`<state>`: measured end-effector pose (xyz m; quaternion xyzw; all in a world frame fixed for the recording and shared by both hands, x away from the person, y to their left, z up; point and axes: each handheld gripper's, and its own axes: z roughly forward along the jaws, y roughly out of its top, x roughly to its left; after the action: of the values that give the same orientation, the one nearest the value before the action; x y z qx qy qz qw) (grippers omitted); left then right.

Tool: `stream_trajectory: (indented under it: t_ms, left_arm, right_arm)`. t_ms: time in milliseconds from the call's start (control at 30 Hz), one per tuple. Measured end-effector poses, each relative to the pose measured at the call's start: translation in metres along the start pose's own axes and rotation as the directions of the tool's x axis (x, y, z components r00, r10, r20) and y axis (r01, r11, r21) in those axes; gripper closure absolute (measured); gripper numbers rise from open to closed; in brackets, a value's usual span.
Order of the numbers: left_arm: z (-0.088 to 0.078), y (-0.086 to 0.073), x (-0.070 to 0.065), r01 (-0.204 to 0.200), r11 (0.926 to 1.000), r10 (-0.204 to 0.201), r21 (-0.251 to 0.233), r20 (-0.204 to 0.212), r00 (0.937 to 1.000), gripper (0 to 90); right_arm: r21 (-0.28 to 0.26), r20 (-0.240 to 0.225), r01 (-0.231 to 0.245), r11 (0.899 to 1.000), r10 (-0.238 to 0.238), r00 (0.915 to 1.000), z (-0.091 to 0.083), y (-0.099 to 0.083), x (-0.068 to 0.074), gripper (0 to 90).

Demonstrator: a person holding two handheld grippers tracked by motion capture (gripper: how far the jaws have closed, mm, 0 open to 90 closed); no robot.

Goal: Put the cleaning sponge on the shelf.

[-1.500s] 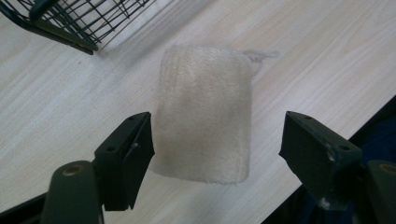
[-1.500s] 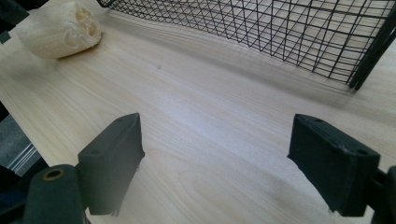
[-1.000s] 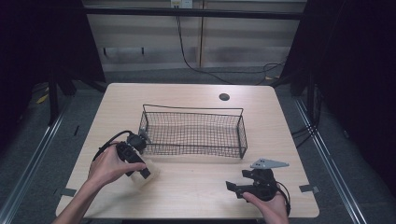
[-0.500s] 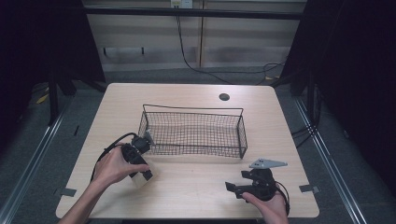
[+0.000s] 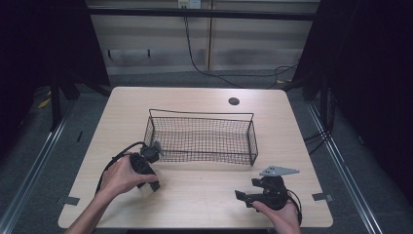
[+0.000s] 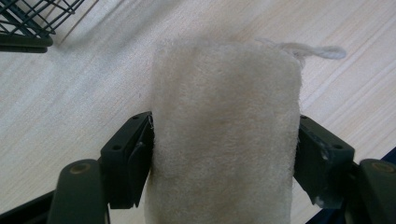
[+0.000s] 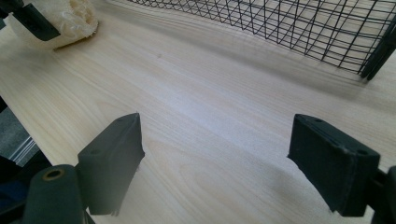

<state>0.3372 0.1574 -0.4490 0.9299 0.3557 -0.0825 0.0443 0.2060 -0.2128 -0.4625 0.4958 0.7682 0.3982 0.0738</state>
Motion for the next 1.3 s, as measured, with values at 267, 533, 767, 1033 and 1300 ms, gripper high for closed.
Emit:
stream_trajectory:
  t_ms: [267,533,767,1033,1300]
  left_arm:
    - [-0.002,-0.002,0.0,-0.005,1.0,0.005,-0.001,0.0,1.0,28.9]
    - [-0.01,-0.006,0.001,-0.011,0.9997,0.012,-0.02,0.017,0.9998,28.8]
    - [-0.015,-0.01,0.001,-0.032,0.9991,0.033,-0.027,0.038,0.9988,28.8]
    - [-0.029,-0.014,-0.002,-0.057,0.9966,0.059,-0.06,0.037,0.9976,28.9]
    - [-0.033,-0.014,-0.007,-0.087,0.9943,0.089,-0.062,0.027,0.9957,28.8]
  right_arm:
    - [0.007,0.003,0.002,1.0,-0.002,1.0,0.001,0.0,0.0,17.1]
    - [0.011,0.01,0.001,1.0,-0.001,1.0,0.001,0.0,0.0,17.1]
    - [0.007,0.003,0.002,1.0,-0.002,1.0,0.001,0.0,0.0,17.1]
    - [0.008,0.005,0.003,1.0,-0.003,1.0,0.001,0.0,0.0,17.1]
    - [0.011,0.003,0.003,1.0,-0.003,1.0,0.001,0.0,0.0,17.1]
